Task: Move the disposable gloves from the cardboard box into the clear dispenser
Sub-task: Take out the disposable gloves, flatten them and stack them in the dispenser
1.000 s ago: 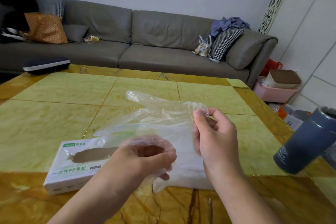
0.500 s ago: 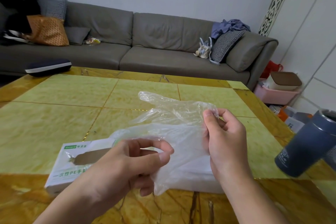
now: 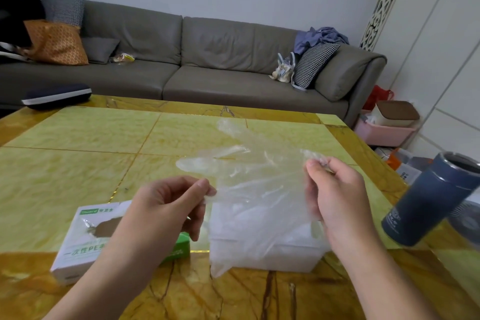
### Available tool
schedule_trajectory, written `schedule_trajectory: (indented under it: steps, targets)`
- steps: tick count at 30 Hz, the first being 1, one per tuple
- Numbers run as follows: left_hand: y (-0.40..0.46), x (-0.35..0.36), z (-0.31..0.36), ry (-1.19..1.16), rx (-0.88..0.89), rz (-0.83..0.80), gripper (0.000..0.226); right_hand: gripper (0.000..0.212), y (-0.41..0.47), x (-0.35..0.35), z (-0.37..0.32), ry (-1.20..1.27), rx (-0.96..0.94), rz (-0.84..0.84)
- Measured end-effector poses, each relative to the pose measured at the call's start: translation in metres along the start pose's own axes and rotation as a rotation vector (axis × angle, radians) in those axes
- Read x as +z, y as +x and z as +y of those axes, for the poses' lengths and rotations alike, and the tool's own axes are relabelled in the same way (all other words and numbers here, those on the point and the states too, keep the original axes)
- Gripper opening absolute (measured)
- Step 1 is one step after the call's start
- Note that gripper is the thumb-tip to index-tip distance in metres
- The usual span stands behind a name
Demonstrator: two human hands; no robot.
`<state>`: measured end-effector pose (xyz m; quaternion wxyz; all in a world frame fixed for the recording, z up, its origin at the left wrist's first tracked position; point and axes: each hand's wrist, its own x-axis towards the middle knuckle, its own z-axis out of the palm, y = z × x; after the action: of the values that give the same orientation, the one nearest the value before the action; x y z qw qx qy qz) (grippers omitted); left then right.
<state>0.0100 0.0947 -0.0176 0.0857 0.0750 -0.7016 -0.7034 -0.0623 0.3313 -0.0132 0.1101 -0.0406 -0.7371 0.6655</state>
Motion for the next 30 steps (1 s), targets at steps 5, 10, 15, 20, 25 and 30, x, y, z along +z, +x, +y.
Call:
schedule_trajectory:
  steps: [5,10,15,20,25,30]
  targets:
    - [-0.006,0.01,-0.004,0.551,0.262,0.319,0.016,0.026,0.004,-0.003,0.017,-0.332,0.049,-0.065]
    - [-0.012,0.053,0.013,0.967,0.639,-0.001,0.044,0.034,0.004,0.001,0.025,-0.595,-0.02,-0.057]
    - [0.015,0.076,-0.011,1.274,0.173,-0.387,0.063,0.03,0.0,-0.003,0.025,-0.973,-0.122,-0.012]
    - [0.034,0.084,-0.008,1.376,0.028,-0.506,0.069,0.024,0.009,-0.006,0.024,-1.145,-0.141,-0.02]
    - [0.05,0.094,-0.008,1.466,0.03,-0.522,0.051,0.026,0.008,-0.007,0.019,-1.263,-0.097,-0.045]
    - [0.058,0.101,-0.017,1.503,0.104,-0.54,0.036,0.044,0.002,-0.003,0.005,-1.208,-0.305,-0.141]
